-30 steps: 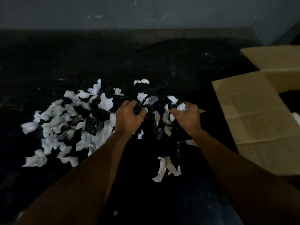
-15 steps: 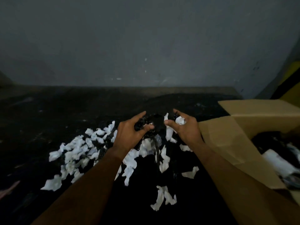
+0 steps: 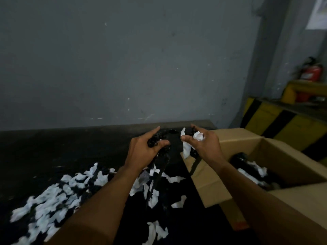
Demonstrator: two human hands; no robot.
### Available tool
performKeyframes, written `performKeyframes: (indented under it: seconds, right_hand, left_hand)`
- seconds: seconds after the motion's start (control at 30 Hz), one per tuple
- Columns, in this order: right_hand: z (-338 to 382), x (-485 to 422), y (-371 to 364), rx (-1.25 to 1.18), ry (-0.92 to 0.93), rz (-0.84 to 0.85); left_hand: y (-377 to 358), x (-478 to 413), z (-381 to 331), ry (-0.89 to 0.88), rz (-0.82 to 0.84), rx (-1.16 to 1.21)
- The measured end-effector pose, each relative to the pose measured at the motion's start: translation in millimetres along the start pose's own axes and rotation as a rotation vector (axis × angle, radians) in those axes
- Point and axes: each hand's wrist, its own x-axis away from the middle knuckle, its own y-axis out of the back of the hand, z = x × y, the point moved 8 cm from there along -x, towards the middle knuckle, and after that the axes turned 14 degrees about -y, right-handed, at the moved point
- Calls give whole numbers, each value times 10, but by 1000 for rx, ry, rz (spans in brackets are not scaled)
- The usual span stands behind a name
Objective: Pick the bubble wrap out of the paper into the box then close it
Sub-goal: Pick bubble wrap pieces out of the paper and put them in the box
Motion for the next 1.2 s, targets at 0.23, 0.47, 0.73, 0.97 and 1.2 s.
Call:
performKeyframes:
  seconds: [0.23, 0.47, 0.73, 0.97, 1.2]
  right_hand:
    - [-96, -156, 1084, -15, 60, -156]
    - [-605, -727, 2211, -62, 22, -202]
    - [-1181, -1311, 3119, -62, -9, -203]
    - [-1927, -1492, 3167, -21, -107, -152]
    - [-2661, -1424, 2886, 92, -212, 3]
  left_hand:
    - [-732, -648, -725, -118, 10, 76]
    - [-1821, -1281, -1464, -194, -56, 109]
    - [-2952, -1543, -1646, -103, -63, 160]
    - [-3619, -1204, -1393, 79, 0, 102]
    - [-4280, -454, -893, 306, 341, 2]
